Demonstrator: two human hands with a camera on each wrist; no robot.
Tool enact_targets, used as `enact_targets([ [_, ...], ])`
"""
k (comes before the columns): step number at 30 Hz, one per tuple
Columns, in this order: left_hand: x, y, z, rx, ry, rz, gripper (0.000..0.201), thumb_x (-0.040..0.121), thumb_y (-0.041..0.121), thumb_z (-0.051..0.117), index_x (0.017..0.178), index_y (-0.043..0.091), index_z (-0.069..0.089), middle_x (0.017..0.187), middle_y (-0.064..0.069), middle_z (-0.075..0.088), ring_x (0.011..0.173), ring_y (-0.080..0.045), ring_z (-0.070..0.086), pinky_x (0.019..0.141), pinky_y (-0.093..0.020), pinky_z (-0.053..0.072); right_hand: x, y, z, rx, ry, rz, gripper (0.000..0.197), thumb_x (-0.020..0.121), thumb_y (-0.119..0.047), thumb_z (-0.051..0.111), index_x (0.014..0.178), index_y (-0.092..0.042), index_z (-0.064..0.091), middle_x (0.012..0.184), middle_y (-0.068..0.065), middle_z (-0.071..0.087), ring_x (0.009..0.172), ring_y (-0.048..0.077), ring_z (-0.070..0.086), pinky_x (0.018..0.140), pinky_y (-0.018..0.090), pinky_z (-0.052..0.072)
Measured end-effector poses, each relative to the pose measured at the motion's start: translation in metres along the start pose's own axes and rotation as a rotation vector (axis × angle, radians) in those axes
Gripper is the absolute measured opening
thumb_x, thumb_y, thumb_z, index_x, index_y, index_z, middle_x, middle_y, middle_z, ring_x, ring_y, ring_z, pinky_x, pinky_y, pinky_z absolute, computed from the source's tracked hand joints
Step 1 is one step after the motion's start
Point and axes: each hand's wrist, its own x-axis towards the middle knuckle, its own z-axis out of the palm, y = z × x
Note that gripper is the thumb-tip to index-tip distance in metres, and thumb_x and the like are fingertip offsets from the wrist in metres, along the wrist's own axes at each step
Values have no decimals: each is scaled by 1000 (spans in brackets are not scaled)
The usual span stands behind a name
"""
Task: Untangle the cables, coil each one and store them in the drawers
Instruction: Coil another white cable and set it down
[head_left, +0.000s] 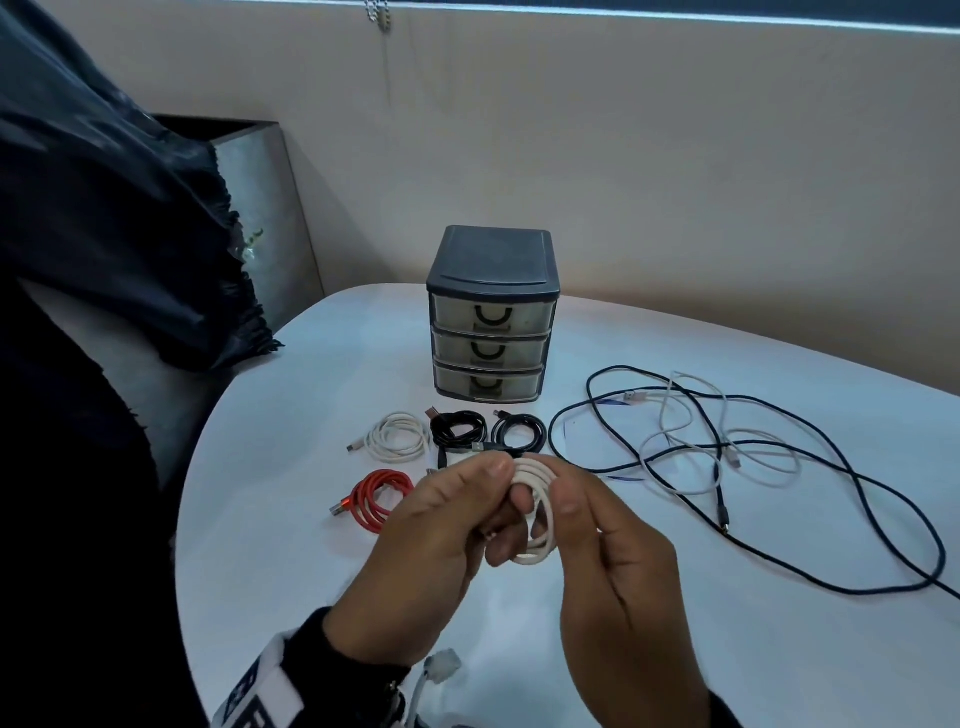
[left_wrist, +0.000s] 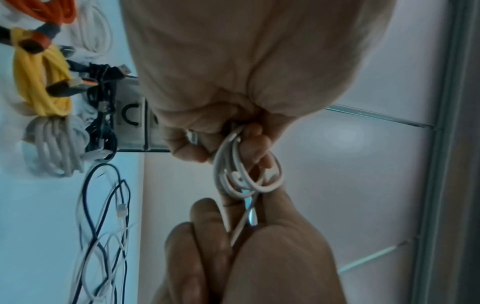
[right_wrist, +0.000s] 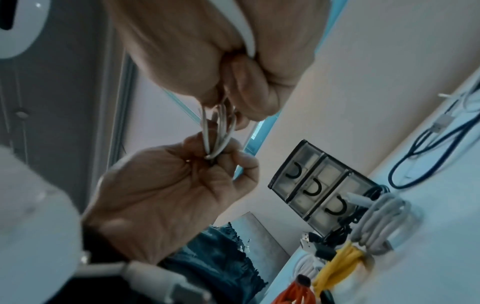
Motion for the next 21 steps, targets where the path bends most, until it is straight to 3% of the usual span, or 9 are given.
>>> enact_targets([
  [3,-2,1,1,78,25,10,33,91,30,48,64,20,64,60,3,50,54,-10,37,57,-19,35,1,-1,-1,-55,-17,-51,35,98,-38,42,114,-27,71,90,-4,74,90,18,71,77,20,52],
  [6,-4,1,6,-37,37,-102,38,95,31,55,62,14,63,55,0,38,49,-13,37,56,-21,37,3,7,-2,-111,48,-124,30,100,-24,44,106,-19,73,80,-8,71,74,12,70,68,15,51],
  [8,-4,4,7,-140,14,-192,44,95,32,49,60,9,61,53,-3,35,46,-17,39,55,-22,42,2,9,-1,-56,58,-105,28,101,-22,45,99,-19,72,74,-7,69,62,13,68,61,23,55],
  [12,-5,12,-1,-167,-85,-236,45,97,32,48,67,3,64,49,-3,36,46,-19,40,59,-24,42,0,10,1,-48,27,-85,29,101,-32,41,99,-28,70,75,-2,71,62,20,68,60,41,57],
  [13,-5,12,-3,-178,-108,-228,44,97,33,50,69,3,65,48,-2,36,46,-18,40,59,-24,42,0,9,1,-41,11,-85,29,100,-32,42,101,-30,70,77,-3,72,64,19,69,63,39,58],
  [15,-6,13,-6,-186,-117,-209,42,93,36,49,68,5,64,50,1,34,48,-16,38,59,-21,41,3,4,0,-17,-13,-86,27,99,-28,46,107,-32,72,81,-11,74,71,10,71,69,22,56],
  [17,-6,14,-4,-198,-84,-176,39,91,37,49,63,10,58,53,2,30,50,-14,35,58,-20,41,7,3,-2,44,-32,-33,25,98,-23,52,113,-31,71,71,-21,68,63,-4,64,62,5,44],
  [19,-5,18,-5,-329,-41,-134,36,91,33,50,61,13,53,56,1,31,50,-13,35,53,-19,43,10,9,-6,89,-91,73,30,97,-28,50,117,-36,70,59,-13,59,47,-1,49,53,6,36],
  [21,-4,27,-19,-443,-13,-24,39,97,30,46,62,15,54,63,-4,51,56,-13,48,59,-22,52,11,17,-11,60,-177,193,28,99,-37,49,116,-48,68,56,-1,51,44,3,39,49,12,33],
])
